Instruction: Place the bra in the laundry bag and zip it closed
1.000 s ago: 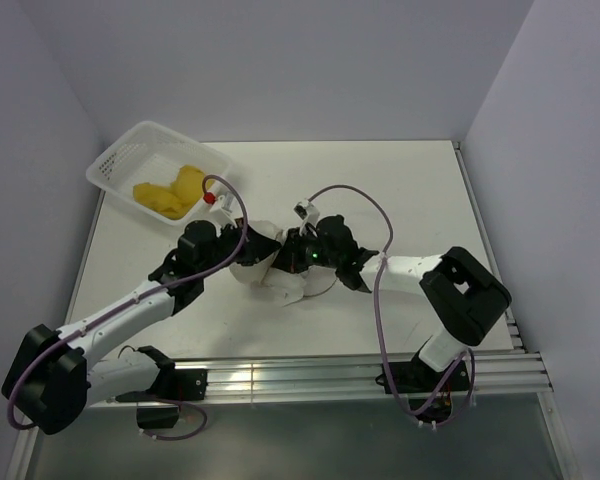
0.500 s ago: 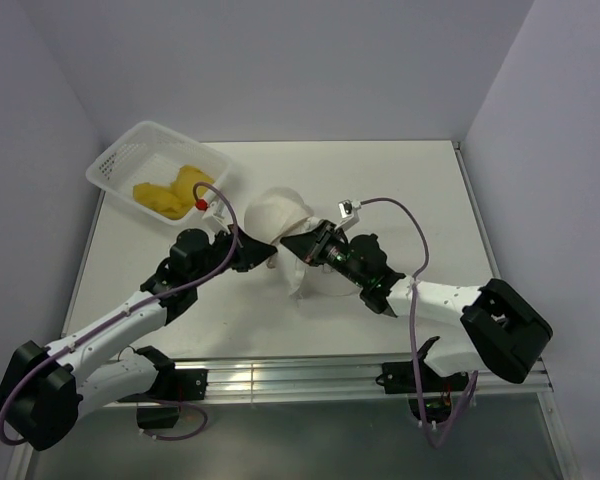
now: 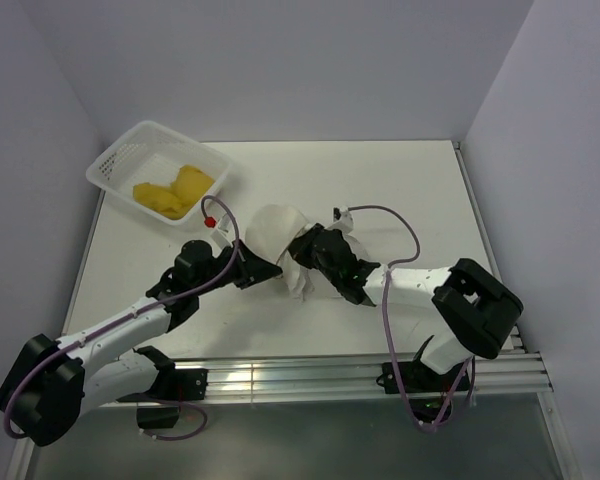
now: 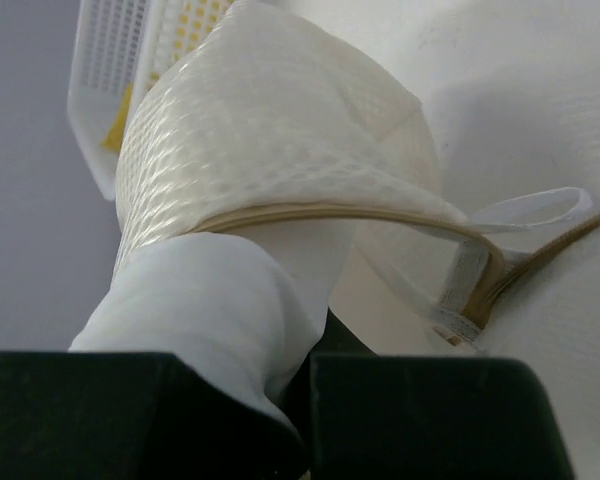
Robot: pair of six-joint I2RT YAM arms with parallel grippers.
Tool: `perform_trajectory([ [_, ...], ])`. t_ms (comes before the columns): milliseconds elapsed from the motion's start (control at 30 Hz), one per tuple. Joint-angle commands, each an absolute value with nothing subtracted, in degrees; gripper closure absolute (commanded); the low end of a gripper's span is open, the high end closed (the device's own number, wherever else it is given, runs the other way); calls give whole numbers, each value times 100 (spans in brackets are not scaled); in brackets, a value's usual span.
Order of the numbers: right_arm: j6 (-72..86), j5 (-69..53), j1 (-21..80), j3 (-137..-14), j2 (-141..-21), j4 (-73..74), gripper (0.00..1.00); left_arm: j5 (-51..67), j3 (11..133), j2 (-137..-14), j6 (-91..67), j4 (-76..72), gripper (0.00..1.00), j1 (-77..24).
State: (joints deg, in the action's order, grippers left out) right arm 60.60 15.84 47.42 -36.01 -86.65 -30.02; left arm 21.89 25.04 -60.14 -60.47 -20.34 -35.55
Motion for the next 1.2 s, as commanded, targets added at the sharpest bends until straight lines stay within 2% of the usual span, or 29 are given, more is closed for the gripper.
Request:
perform_trajectory([
  [0,6126,2566,4781,-4297,-8736,-2401,100,2593,2400,-5818,-6451,-2391,100,-3603],
  [100,6179,2645,4790,-4517,-9008,-2259,100,2462,2312,-5845,-6443,-2259,100,-3603],
  [167,6135,2567,4790,-4500,-9114,-2312,89,2233,2259,-5836,-6390,-2101,100,-3595],
  [200,6030,2445,4781,-4535,-9132,-2207,77,2128,2250,-5827,-6355,-2040,100,-3595],
  [233,5960,2400,4781,-4570,-9132,-2128,54,1944,2250,-5818,-6328,-1987,100,-3595],
  [333,5810,2312,4781,-4308,-8869,-1986,29,1750,2329,-5818,-6188,-1907,100,-3595],
  [367,5740,2285,4781,-4263,-8668,-1943,24,1653,2338,-5818,-6179,-1916,100,-3586],
  [400,5487,2216,4773,-4237,-8588,-1873,19,1600,2329,-5818,-6179,-1933,100,-3586],
  [533,5028,1541,4676,-4096,-8070,-1416,15,1363,2294,-5757,-6135,-1872,100,-3577],
  [700,4282,1011,4527,-4052,-7454,-353,0,1064,2311,-5573,-5951,-1583,100,-3472],
  [800,4017,678,4230,-3999,-7111,140,0,1019,2399,-5502,-5827,-1529,100,-3349],
  [867,4034,554,3895,-3684,-6865,141,4,1063,2434,-5519,-5757,-1521,100,-3296],
  [900,4069,493,3450,-3422,-6795,123,8,1063,2452,-5537,-5739,-1521,100,-3287],
  [933,4069,396,3228,-3306,-6646,123,19,1090,2452,-5546,-5731,-1538,100,-3278],
  [967,4078,352,3069,-3200,-6549,123,24,1107,2452,-5563,-5704,-1555,100,-3261],
  [1033,4087,737,2858,-2962,-6347,236,37,1160,2426,-5590,-5687,-1590,100,-3243],
  [1167,4139,888,2602,-2752,-6565,160,37,1283,2347,-5704,-5695,-1783,100,-3191],
])
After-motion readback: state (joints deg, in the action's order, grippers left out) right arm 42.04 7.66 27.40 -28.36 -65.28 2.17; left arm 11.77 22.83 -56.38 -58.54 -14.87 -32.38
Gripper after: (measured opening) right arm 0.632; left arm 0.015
